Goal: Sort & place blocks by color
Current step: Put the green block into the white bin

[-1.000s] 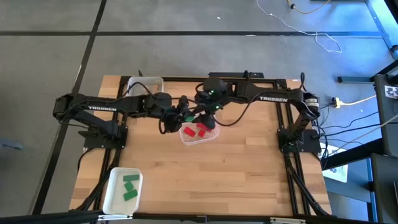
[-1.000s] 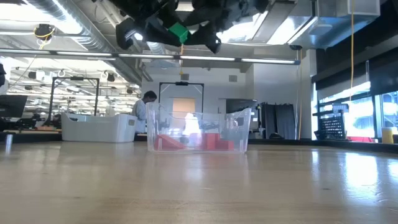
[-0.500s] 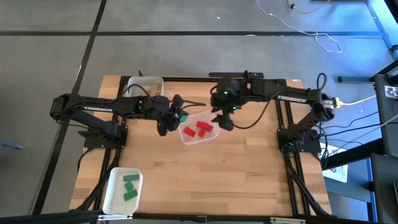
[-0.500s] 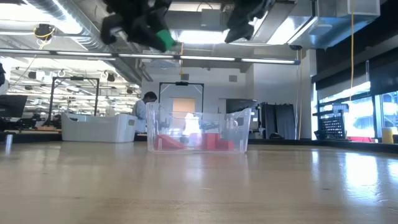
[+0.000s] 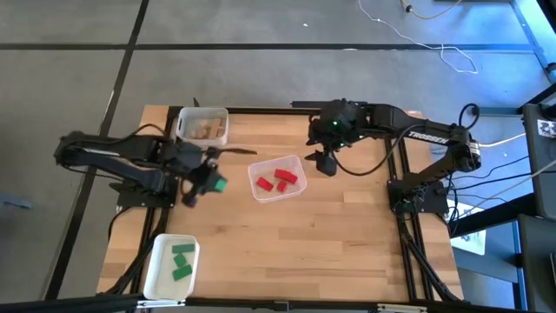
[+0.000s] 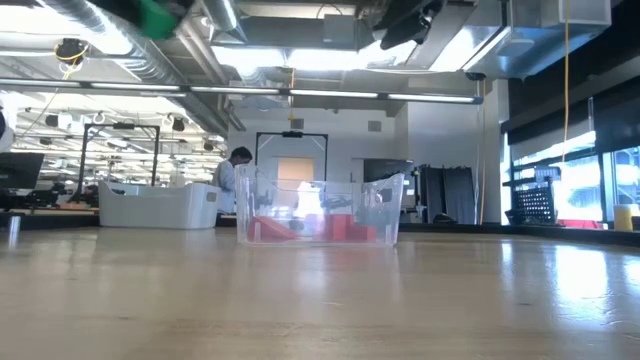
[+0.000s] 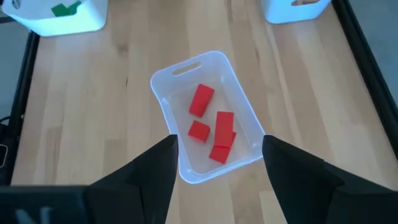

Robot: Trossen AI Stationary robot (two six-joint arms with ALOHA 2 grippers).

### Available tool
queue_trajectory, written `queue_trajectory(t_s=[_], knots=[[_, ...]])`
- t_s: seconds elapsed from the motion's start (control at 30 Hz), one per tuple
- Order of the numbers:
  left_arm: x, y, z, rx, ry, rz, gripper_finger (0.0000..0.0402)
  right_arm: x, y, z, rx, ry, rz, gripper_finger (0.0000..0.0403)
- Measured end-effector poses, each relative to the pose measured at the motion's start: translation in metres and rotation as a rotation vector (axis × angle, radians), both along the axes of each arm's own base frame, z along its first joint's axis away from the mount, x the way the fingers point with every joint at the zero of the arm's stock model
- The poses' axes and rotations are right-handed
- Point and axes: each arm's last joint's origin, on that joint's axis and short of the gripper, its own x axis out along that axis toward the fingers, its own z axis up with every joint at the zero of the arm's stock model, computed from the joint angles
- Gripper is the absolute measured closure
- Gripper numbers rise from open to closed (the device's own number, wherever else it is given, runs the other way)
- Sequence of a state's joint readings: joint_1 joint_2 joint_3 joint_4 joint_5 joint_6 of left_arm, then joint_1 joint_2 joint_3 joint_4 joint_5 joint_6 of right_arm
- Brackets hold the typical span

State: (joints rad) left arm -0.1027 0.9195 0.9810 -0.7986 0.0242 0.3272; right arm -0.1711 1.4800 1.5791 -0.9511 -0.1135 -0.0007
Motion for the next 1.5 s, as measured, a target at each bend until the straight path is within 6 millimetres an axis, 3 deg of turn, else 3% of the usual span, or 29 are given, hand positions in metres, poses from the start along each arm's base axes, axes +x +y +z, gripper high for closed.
queue_trajectory(t_s=[0.2,0.5,0.83,1.13,1.4,1.5], knots=[[-0.035,-0.023,-0.005,-0.326,0.252,0.051,0.0277,-0.001,0.007,0.002,-0.006,-0.005,0.028,0.0169],[-0.051,-0.068,-0.022,-0.386,0.595,0.017,0.0277,0.002,0.032,0.002,0.024,-0.015,0.175,0.0169],[-0.046,-0.116,-0.052,-0.244,0.803,0.012,0.0277,0.002,0.054,0.003,0.074,-0.019,0.234,0.0169],[-0.032,-0.163,-0.082,-0.242,0.852,0.001,0.0277,0.002,0.063,0.002,0.034,-0.025,0.310,0.0169],[-0.022,-0.179,-0.108,-0.211,0.915,0.106,0.0277,0.000,0.063,0.001,0.028,0.003,0.322,0.0169],[-0.020,-0.182,-0.115,-0.190,0.935,0.125,0.0249,0.000,0.063,0.000,0.020,0.003,0.332,0.0169]])
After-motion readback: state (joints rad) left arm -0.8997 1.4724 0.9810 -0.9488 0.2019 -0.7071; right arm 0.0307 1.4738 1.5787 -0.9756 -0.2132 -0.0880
